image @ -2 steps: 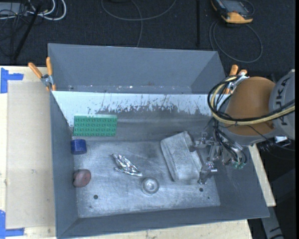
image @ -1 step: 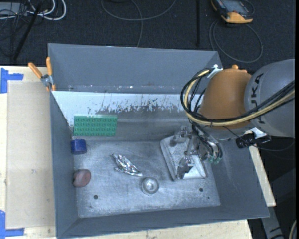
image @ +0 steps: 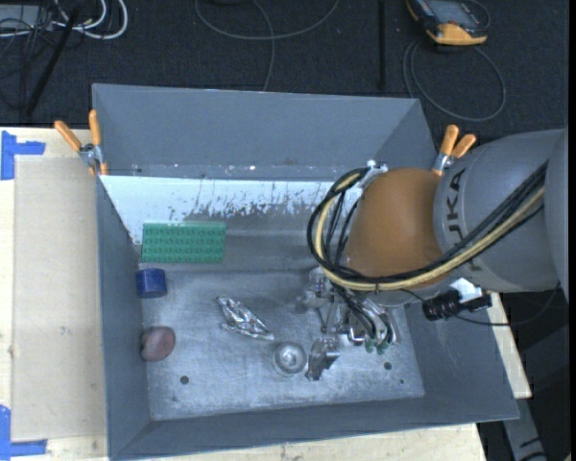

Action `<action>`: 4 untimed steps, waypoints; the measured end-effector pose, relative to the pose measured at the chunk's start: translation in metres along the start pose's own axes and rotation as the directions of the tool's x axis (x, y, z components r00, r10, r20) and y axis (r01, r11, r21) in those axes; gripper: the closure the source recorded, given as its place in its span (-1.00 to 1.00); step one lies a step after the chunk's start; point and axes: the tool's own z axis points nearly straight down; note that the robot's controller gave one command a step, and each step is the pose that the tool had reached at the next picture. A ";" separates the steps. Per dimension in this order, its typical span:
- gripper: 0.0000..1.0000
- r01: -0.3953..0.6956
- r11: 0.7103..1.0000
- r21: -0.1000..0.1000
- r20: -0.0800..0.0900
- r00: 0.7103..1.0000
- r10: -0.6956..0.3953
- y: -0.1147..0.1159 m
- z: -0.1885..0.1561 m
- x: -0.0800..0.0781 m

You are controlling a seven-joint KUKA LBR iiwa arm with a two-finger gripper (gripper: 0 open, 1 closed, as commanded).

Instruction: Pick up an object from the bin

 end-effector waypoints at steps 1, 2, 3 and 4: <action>-1.00 -0.102 0.995 0.001 0.002 0.995 0.102 0.046 0.053 -0.021; 1.00 -0.100 0.995 0.003 0.005 0.995 0.100 0.044 0.051 -0.022; 1.00 -0.125 0.992 0.000 0.013 0.992 0.125 0.044 0.059 -0.020; 1.00 -0.109 0.994 0.000 0.013 0.994 0.109 0.044 -0.034 -0.014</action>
Offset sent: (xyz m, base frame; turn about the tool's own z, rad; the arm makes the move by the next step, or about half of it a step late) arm 0.0239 0.0426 -0.0503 0.1052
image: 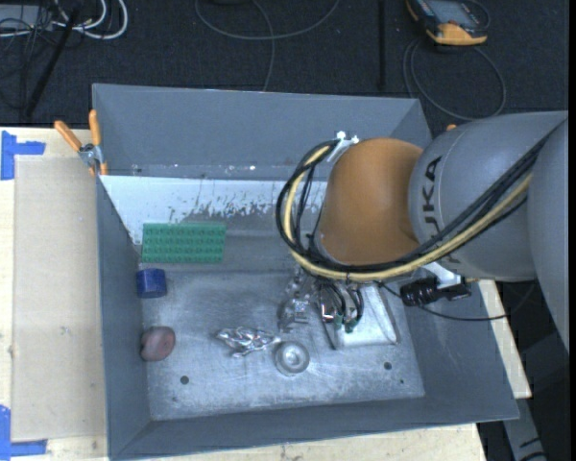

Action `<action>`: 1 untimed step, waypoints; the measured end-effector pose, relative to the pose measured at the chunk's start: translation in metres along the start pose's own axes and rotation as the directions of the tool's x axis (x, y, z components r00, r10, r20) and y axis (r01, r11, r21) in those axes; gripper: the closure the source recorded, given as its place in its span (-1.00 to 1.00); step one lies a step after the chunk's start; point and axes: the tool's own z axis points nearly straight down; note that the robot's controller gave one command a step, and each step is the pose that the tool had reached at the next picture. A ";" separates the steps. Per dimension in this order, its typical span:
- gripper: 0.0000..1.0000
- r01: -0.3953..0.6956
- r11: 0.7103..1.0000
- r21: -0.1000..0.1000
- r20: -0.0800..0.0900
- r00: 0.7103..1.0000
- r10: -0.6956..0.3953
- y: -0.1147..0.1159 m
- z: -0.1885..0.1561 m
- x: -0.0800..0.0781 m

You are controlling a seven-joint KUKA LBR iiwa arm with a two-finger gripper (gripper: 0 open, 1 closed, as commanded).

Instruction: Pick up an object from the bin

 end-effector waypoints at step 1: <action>-1.00 0.003 1.000 0.003 -0.007 1.000 -0.003 0.000 0.005 0.002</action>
Offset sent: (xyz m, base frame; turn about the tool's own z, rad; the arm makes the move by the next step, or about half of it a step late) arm 0.0000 0.0000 0.0000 0.0000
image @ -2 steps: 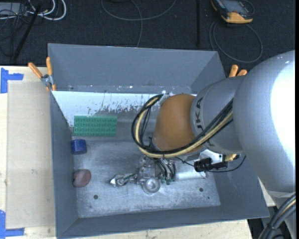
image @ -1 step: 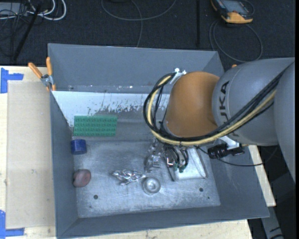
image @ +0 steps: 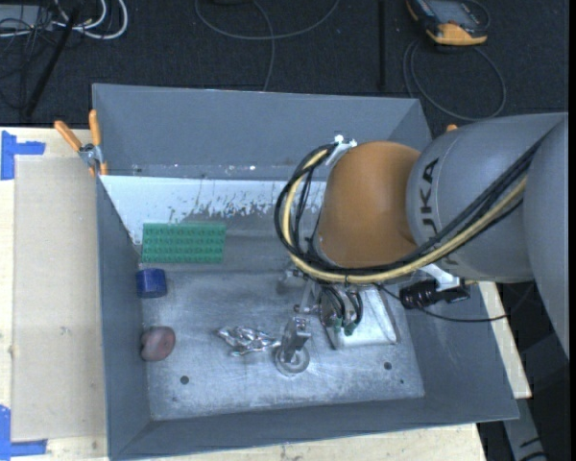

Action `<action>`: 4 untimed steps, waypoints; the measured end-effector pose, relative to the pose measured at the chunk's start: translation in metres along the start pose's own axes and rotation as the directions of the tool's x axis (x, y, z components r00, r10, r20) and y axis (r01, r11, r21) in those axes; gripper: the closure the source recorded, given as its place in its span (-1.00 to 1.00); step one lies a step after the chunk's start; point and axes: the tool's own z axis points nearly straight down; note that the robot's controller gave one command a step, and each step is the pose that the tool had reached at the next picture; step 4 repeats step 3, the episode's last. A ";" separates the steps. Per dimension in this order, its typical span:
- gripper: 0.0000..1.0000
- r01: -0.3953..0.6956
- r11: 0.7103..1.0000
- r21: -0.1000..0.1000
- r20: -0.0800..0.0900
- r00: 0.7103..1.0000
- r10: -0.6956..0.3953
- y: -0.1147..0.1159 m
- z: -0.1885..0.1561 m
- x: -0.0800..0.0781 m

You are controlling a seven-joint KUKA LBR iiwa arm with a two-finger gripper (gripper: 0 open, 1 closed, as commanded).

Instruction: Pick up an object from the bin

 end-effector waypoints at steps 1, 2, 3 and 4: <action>-1.00 0.160 0.987 -0.001 -0.001 0.987 -0.160 0.023 0.089 -0.003; 1.00 0.161 0.987 -0.001 0.002 0.987 -0.161 0.023 0.086 -0.004; 1.00 0.405 0.914 0.000 0.010 0.914 -0.405 0.041 -0.124 0.002; 1.00 0.405 0.914 0.000 0.010 0.914 -0.405 0.041 -0.124 0.002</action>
Offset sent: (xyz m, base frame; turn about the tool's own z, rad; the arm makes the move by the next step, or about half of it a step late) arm 0.0070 0.0221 -0.0859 -0.1608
